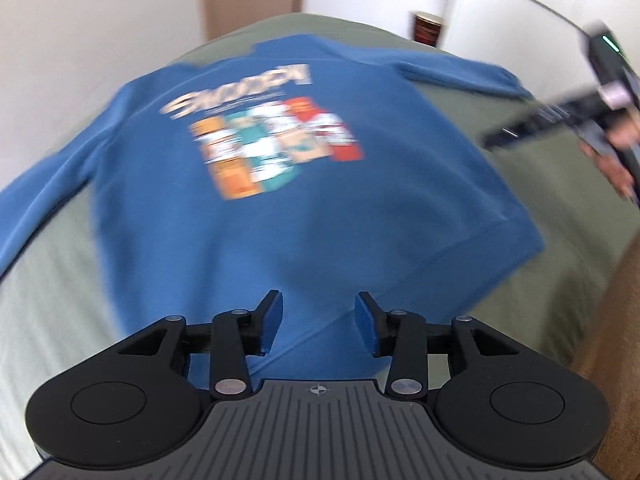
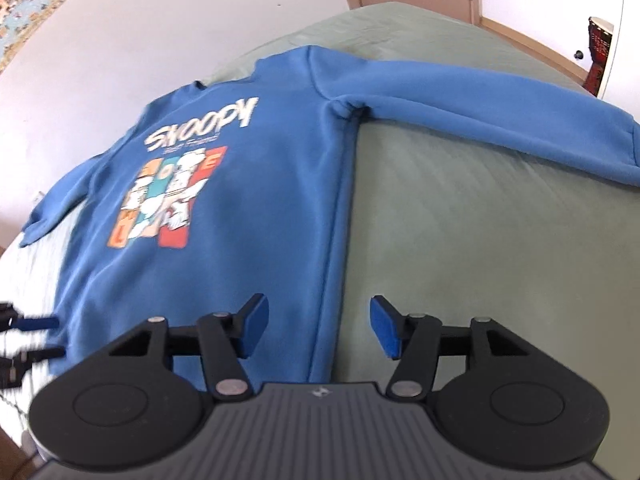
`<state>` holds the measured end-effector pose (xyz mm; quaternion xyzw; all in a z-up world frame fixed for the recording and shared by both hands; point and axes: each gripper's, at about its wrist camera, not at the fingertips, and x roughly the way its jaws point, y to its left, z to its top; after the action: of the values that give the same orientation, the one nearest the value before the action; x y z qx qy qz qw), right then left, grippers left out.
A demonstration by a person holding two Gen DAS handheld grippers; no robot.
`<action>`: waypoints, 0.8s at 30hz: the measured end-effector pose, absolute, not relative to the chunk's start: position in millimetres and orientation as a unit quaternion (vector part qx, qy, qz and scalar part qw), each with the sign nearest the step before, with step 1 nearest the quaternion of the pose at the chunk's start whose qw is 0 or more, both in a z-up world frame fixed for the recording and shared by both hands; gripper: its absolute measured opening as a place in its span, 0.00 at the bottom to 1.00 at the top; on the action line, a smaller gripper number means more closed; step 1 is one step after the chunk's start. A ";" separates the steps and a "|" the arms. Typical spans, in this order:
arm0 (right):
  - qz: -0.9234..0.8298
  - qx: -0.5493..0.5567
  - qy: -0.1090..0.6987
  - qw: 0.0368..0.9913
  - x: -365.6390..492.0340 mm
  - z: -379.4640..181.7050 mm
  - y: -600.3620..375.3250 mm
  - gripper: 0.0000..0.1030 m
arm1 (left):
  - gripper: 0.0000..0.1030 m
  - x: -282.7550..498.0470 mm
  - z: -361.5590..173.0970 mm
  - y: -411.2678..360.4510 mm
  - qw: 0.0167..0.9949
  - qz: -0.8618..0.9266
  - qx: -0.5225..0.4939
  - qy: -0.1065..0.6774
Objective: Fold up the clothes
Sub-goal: 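Release the hem with both grippers and lift them away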
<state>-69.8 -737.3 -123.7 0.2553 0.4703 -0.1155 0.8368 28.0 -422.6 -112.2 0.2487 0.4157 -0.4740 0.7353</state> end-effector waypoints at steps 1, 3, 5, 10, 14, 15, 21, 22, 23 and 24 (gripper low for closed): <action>-0.118 0.259 0.474 0.833 -67.8 -128.8 -738.3 0.58 | 0.38 23.6 -118.7 -429.1 0.729 -0.476 0.254 0.421; -0.122 0.264 0.481 0.827 -64.7 -138.9 -739.5 0.58 | 0.36 18.9 -130.7 -436.7 0.724 -0.470 0.260 0.433; -0.128 0.250 0.487 0.827 -62.3 -143.5 -736.7 0.45 | 0.36 13.9 -138.5 -439.5 0.713 -0.472 0.257 0.450; -0.130 0.224 0.506 0.823 -61.4 -141.5 -731.0 0.23 | 0.36 3.8 -145.6 -439.9 0.703 -0.478 0.265 0.454; -0.128 0.191 0.504 0.832 -60.9 -133.5 -723.7 0.28 | 0.38 18.5 -128.9 -427.5 0.704 -0.481 0.238 0.465; -0.127 0.191 0.497 0.837 -62.2 -129.0 -724.2 0.28 | 0.38 26.1 -122.0 -422.6 0.711 -0.476 0.228 0.465; -0.117 0.206 0.438 0.867 -43.4 -98.9 -729.3 0.31 | 0.38 104.9 -88.5 -381.8 0.779 -0.395 0.180 0.453; -0.114 0.203 0.436 0.869 -34.8 -96.7 -727.4 0.32 | 0.38 120.7 -85.7 -376.4 0.790 -0.376 0.178 0.450; -0.111 0.200 0.435 0.871 -25.9 -94.7 -725.4 0.32 | 0.38 136.5 -82.9 -370.9 0.802 -0.356 0.176 0.447; -0.103 0.200 0.431 0.874 -12.0 -92.6 -721.5 0.34 | 0.38 157.4 -80.9 -363.6 0.816 -0.332 0.170 0.442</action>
<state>-12.0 -721.5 -92.6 0.1998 0.4308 -0.1027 0.8741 157.4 -363.6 -80.9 0.1703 0.4425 -0.3318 0.8155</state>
